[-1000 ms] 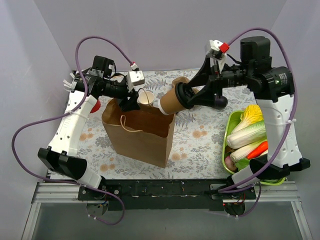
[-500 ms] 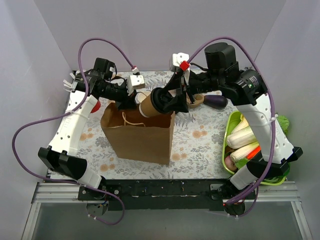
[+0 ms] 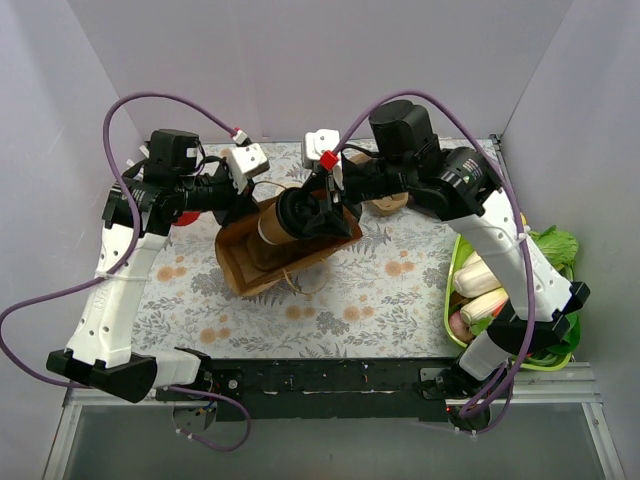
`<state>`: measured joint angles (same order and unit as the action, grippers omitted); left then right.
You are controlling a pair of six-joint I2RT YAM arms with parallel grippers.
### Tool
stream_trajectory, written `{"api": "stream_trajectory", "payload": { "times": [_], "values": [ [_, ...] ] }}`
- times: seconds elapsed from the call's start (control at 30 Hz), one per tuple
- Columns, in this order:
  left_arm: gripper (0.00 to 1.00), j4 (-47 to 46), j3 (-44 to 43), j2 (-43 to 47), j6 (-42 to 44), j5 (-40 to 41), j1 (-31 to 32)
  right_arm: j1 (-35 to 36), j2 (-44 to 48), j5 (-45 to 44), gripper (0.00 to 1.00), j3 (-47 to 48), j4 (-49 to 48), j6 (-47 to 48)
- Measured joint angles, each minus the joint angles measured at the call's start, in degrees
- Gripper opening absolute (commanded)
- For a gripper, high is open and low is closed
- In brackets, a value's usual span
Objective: Pack the takeout coffee
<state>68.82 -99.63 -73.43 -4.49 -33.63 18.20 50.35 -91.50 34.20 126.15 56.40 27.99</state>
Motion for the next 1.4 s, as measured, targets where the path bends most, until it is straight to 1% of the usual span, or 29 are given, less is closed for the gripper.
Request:
{"api": "stream_trajectory", "payload": {
  "times": [0.17,0.27,0.4,0.63,0.67,0.7,0.77,0.8,0.9,1.0,1.07,1.13,1.2,1.27,1.4],
  "values": [
    [0.0,-1.2,1.0,0.1,0.0,0.8,0.7,0.7,-0.5,-2.6,0.01,-1.6,0.4,1.8],
    [0.0,-2.5,4.3,0.7,-0.4,1.6,1.6,1.9,-0.5,-4.4,0.01,-3.7,0.8,4.0],
    [0.0,-4.5,7.2,0.9,-1.5,2.8,3.1,5.7,-0.4,-7.6,0.01,-6.8,2.4,7.1],
    [0.0,-6.7,8.2,2.5,-4.5,3.6,4.1,12.1,0.3,-13.4,0.01,-12.4,5.0,11.2],
    [0.02,-6.9,8.3,2.9,-5.0,3.7,4.2,12.9,0.6,-14.5,0.01,-12.8,5.6,11.7],
    [0.14,-7.1,8.3,3.3,-5.6,3.6,4.2,13.6,1.0,-15.4,0.01,-13.3,6.1,12.3],
    [0.28,-7.8,9.2,4.5,-6.9,3.0,4.3,15.0,2.5,-17.6,0.01,-15.1,6.7,13.7],
    [0.46,-8.1,9.9,5.2,-7.4,2.6,4.3,15.5,3.3,-18.6,0.01,-16.1,6.9,14.3],
    [0.57,-9.6,13.5,7.9,-8.9,-0.1,4.3,16.9,5.2,-21.1,0.01,-18.2,7.6,15.8],
    [0.62,-12.2,19.3,12.9,-10.8,-4.8,4.3,17.6,5.6,-23.4,0.01,-18.4,8.9,16.6],
    [0.65,-13.5,21.8,16.0,-11.9,-7.0,4.3,17.6,5.9,-24.3,0.01,-19.0,9.1,17.4],
    [0.66,-14.7,22.3,18.5,-13.4,-9.5,4.3,17.7,6.4,-25.5,0.01,-20.2,9.6,18.2],
    [0.68,-15.9,21.3,19.2,-14.4,-12.2,4.3,17.7,6.8,-26.5,0.01,-21.4,9.9,18.9],
    [0.68,-16.0,18.5,18.4,-15.0,-14.1,4.3,17.9,7.3,-27.2,0.01,-23.1,9.9,19.5],
    [0.67,-16.1,13.4,15.6,-14.8,-15.0,4.4,18.3,8.2,-29.2,0.01,-26.2,9.5,20.1]
  ]
}}
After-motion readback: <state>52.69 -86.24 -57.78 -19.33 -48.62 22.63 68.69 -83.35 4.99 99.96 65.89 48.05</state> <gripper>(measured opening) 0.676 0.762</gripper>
